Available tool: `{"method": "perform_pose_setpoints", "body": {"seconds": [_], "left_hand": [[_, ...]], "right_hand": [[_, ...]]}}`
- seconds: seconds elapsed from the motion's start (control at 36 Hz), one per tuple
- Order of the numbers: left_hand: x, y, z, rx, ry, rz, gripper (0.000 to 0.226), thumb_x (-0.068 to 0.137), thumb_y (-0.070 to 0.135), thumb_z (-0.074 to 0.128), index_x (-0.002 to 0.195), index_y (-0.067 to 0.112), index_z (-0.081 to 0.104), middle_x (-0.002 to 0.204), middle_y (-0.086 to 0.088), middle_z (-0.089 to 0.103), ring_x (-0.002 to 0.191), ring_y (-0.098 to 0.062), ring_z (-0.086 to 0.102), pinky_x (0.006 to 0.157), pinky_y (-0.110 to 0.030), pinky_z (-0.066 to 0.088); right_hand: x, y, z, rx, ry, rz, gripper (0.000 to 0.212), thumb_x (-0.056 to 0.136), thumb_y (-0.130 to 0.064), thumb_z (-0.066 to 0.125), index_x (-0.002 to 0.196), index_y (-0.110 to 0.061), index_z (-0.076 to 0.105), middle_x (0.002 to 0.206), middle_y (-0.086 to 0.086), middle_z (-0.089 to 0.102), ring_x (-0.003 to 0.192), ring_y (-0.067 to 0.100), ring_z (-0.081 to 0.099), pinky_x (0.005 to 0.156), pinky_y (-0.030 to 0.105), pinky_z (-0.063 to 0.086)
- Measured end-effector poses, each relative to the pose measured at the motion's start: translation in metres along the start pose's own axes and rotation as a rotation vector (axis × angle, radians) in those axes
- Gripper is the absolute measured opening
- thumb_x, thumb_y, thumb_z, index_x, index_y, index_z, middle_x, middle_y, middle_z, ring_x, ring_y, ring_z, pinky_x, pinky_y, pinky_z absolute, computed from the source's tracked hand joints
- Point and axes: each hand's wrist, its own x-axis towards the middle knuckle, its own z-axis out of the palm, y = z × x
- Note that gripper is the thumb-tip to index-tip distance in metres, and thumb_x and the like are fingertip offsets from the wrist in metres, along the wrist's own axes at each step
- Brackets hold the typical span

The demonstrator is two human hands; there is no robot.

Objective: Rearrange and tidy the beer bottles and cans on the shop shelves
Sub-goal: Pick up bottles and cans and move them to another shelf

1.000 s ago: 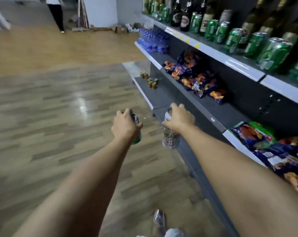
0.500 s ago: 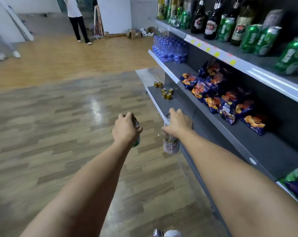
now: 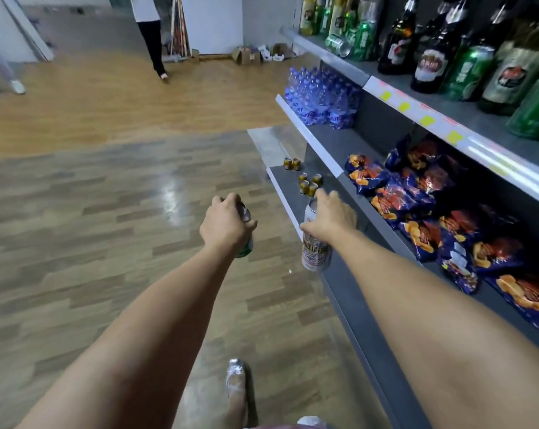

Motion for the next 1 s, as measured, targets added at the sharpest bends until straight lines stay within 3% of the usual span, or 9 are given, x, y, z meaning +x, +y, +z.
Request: {"method": "perform_pose_setpoints", "body": {"seconds": [0.14,0.36,0.5,0.64,1.0], "left_hand": [[0.089,0.001,-0.006,-0.017,0.005,0.044,0.039,0.076,0.037,0.072,0.107,0.019,0.055,0.109,-0.007,0.049,0.099,-0.031,0.056,0.074,-0.036,0.047],[0.229,0.007,-0.007,-0.046,-0.015,0.11,0.036,0.078,0.032,0.069,0.107,0.019,0.054,0.108,-0.008,0.048,0.098,-0.031,0.056,0.069,-0.032,0.041],[0.292,0.009,0.004,-0.044,-0.043,0.125,0.032,0.077,0.032,0.068,0.103,0.019,0.054,0.105,-0.007,0.048,0.097,-0.03,0.056,0.071,-0.034,0.045],[0.352,0.012,0.022,-0.041,-0.061,0.137,0.034,0.077,0.033,0.067,0.106,0.02,0.055,0.099,-0.003,0.044,0.097,-0.03,0.056,0.068,-0.032,0.041],[0.543,0.063,0.063,-0.025,-0.053,0.207,0.043,0.076,0.038,0.07,0.114,0.023,0.054,0.112,-0.007,0.05,0.102,-0.03,0.057,0.07,-0.032,0.042]], "right_hand": [[0.078,-0.028,-0.002,0.024,0.024,0.022,0.076,0.081,-0.041,0.071,0.141,-0.017,0.032,0.136,0.011,0.041,0.12,0.035,0.051,0.077,0.037,0.043],[0.197,-0.076,-0.021,0.007,0.056,0.047,0.068,0.08,-0.046,0.071,0.132,-0.017,0.038,0.128,0.01,0.044,0.114,0.037,0.054,0.075,0.037,0.044],[0.263,-0.094,-0.029,-0.002,0.067,0.057,0.063,0.079,-0.045,0.071,0.128,-0.017,0.042,0.124,0.011,0.045,0.11,0.037,0.056,0.074,0.036,0.042],[0.327,-0.103,-0.028,-0.022,0.065,0.067,0.064,0.079,-0.046,0.071,0.128,-0.017,0.042,0.126,0.011,0.045,0.109,0.035,0.057,0.072,0.034,0.039],[0.521,-0.099,-0.038,-0.025,0.126,0.067,0.076,0.079,-0.046,0.072,0.133,-0.013,0.031,0.13,0.012,0.047,0.112,0.036,0.056,0.073,0.037,0.04]]}}
